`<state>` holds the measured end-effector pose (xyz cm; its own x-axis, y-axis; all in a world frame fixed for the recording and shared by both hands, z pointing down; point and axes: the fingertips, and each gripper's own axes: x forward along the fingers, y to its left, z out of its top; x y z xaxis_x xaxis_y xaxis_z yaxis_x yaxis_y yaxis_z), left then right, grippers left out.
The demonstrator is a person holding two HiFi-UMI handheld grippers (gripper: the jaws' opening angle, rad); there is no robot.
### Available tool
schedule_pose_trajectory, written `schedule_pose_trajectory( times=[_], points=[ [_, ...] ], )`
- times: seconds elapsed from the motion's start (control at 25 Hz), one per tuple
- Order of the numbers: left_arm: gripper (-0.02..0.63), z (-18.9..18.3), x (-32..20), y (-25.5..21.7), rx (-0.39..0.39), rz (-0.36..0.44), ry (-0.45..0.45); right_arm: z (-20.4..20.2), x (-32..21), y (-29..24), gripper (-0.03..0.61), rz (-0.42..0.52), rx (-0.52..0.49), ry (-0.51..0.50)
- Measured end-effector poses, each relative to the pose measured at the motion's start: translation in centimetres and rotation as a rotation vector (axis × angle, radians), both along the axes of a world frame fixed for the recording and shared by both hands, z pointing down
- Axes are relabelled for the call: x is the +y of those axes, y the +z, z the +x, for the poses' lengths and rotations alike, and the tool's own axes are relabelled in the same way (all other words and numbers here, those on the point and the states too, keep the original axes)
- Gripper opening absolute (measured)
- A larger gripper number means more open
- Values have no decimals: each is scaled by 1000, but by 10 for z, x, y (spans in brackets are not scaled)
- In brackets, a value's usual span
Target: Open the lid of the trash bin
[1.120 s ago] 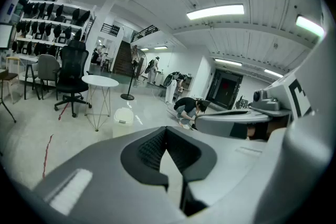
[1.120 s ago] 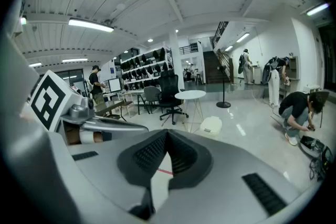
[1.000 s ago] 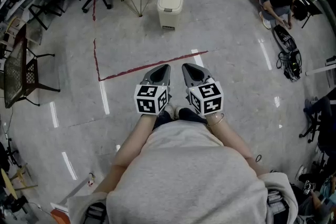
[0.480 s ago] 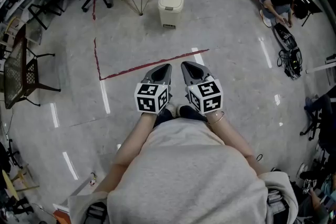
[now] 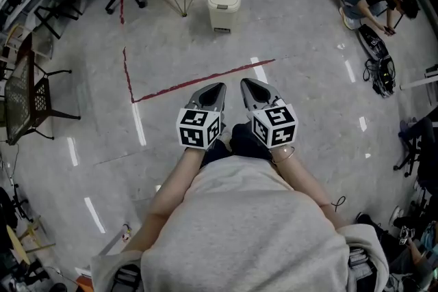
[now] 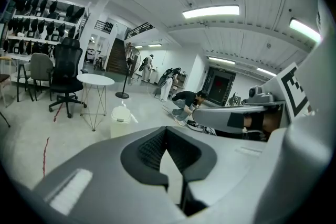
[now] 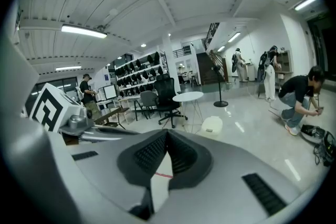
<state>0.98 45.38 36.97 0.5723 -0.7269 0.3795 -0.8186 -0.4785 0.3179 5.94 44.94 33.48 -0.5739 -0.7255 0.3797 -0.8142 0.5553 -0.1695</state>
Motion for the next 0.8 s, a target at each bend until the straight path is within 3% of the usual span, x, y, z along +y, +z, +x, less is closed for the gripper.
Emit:
schedule_pose_trajectory(
  times=[0.44, 0.8],
  points=[
    [9, -13, -23, 23, -2, -57, 3, -22, -24, 30, 8, -65, -2, -41],
    [9, -8, -113, 42, -1, -105, 19, -12, -121, 37, 8, -74, -42, -45]
  ],
)
